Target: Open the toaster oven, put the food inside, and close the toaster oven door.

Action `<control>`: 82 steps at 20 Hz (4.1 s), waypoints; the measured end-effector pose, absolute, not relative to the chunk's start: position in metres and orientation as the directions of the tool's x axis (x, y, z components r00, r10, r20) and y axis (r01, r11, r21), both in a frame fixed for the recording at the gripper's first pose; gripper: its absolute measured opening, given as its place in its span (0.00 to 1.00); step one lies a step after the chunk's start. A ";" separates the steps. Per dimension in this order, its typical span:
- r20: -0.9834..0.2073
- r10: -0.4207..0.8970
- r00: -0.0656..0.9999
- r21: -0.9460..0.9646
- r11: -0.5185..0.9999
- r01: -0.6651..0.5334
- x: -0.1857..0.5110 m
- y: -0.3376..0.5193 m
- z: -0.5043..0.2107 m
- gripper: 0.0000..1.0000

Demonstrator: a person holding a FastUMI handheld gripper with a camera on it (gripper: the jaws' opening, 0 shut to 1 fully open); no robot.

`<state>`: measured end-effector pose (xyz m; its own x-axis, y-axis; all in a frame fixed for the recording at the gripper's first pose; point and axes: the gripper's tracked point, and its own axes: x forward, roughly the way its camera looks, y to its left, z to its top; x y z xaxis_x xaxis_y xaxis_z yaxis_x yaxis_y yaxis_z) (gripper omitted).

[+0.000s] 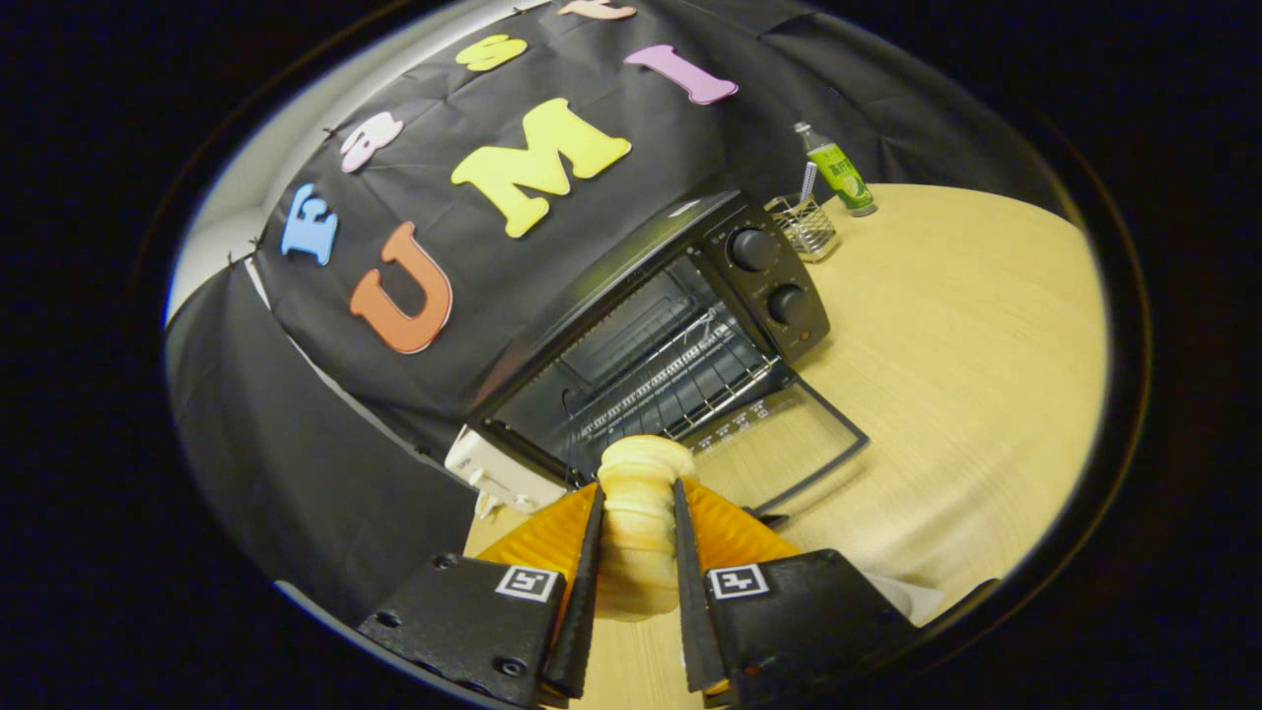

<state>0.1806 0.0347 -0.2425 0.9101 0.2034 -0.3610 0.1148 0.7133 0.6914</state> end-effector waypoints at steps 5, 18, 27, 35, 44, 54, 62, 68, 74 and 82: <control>-0.350 0.152 0.924 0.682 0.718 0.140 0.247 0.039 -0.242 0.42; -0.378 0.036 0.925 0.642 0.730 0.233 0.336 0.055 -0.276 0.42; -0.362 0.007 0.932 0.561 0.800 0.212 0.343 0.061 -0.265 0.83; -0.306 0.023 0.952 0.540 0.827 0.154 0.312 0.068 -0.248 1.00; -0.252 0.096 0.963 0.477 0.878 0.037 0.217 0.077 -0.213 1.00; -0.323 0.100 0.941 0.350 0.936 0.021 0.123 0.030 -0.197 1.00; -0.499 0.163 0.851 0.260 0.965 -0.032 0.091 0.037 -0.268 1.00; -0.610 0.174 0.773 0.180 0.980 -0.079 0.099 0.046 -0.316 1.00; -0.697 0.123 0.706 0.118 0.991 -0.055 0.122 0.039 -0.354 1.00; -0.726 0.054 0.685 0.054 0.998 -0.022 0.132 0.038 -0.367 1.00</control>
